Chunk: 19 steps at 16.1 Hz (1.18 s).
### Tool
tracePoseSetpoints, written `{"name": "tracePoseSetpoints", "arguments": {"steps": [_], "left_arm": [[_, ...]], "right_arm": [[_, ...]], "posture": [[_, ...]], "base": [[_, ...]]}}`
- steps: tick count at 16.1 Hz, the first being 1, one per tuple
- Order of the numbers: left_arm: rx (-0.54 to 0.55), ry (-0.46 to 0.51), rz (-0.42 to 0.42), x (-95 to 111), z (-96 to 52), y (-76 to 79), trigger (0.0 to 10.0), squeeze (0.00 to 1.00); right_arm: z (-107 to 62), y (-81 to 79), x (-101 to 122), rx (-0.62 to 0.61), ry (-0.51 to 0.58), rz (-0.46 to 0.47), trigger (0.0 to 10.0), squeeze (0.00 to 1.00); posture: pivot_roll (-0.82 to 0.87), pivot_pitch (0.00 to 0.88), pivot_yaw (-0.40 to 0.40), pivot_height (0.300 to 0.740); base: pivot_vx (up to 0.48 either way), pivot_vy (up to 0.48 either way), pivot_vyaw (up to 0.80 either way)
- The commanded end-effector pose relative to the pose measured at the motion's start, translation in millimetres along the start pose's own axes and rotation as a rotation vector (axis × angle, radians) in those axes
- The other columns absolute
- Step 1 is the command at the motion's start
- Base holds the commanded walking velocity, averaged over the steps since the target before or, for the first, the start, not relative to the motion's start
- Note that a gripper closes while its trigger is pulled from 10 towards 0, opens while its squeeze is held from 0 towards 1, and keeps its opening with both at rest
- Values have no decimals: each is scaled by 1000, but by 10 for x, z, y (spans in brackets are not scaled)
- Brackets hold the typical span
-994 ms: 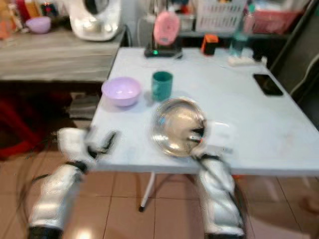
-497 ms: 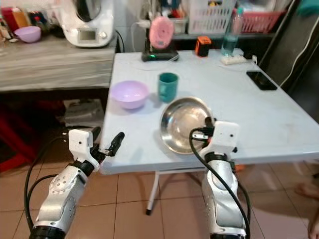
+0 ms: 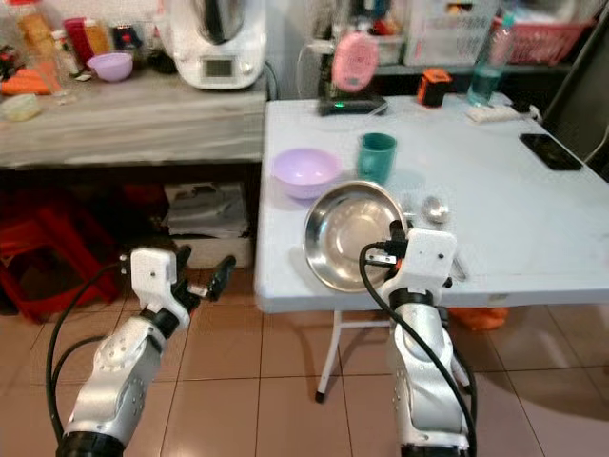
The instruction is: Setting the table
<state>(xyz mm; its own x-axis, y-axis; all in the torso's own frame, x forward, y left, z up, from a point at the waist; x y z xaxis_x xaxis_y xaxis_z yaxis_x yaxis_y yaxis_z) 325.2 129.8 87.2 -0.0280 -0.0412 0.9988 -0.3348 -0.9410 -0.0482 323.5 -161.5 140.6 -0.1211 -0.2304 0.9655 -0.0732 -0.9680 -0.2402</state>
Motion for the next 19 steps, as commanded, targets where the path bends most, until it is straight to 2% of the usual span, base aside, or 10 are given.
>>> {"name": "tracePoseSetpoints", "arguments": {"steps": [1, 19], "left_arm": [[17, 0, 19, 11, -13, -66, 10000, 0], [18, 4, 35, 27, 34, -55, 10000, 0]], "right_arm": [[21, -83, 84, 22, 32, 7, 10000, 0], [37, -73, 112, 22, 52, 3, 10000, 0]], "posture": [[11, 0, 12, 740], [8, 0, 19, 740]], "base": [[0, 382, 0], [0, 398, 0]]}}
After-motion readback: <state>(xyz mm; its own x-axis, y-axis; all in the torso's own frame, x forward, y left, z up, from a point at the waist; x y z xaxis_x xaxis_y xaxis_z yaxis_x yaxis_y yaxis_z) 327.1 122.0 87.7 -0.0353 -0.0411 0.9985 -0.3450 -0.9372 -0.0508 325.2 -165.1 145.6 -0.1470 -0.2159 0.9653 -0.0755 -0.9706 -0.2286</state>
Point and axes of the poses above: a point about 5 cm out from each wrist's last joint towards the gripper, its own z axis pointing out of the wrist towards the gripper, its own x axis along the axis of the wrist's last joint, y = z × x, the point moved 4 cm from there along z, pointing out of the wrist towards the gripper, and after that the axes turned 10 degrees about z, right-handed, at the moved point
